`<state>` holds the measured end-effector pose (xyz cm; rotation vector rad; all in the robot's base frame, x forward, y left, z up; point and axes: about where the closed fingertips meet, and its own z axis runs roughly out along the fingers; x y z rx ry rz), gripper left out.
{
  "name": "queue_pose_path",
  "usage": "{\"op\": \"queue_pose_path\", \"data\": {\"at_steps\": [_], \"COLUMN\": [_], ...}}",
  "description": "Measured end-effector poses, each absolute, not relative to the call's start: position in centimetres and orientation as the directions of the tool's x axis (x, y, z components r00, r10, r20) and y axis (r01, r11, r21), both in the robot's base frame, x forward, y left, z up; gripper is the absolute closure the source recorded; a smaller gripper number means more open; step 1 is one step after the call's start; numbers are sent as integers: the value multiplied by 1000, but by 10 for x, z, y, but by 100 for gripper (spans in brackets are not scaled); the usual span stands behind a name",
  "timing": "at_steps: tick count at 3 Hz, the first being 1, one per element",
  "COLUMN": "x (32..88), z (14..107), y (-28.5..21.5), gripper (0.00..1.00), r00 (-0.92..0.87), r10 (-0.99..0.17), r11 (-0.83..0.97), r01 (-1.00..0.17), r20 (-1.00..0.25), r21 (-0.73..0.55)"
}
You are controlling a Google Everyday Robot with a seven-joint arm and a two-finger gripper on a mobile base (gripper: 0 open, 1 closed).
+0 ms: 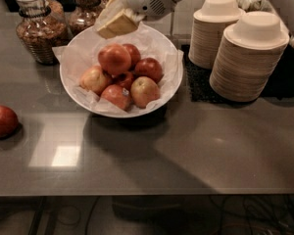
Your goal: Pick apple from white bowl
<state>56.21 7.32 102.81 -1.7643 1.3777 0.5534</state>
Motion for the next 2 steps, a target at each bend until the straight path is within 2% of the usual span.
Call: {"op": "queue_pose_path", "data": {"at_steps": [1, 2], "x": [566, 566], "z": [1070, 1076], "y": [66, 65], "gripper": [100, 81], "r00": [370, 375], "r10": [-563, -558], "r11": [-73, -68], "r01": [-913, -910], "r20": [-739, -740], "r21": [-401, -410]}}
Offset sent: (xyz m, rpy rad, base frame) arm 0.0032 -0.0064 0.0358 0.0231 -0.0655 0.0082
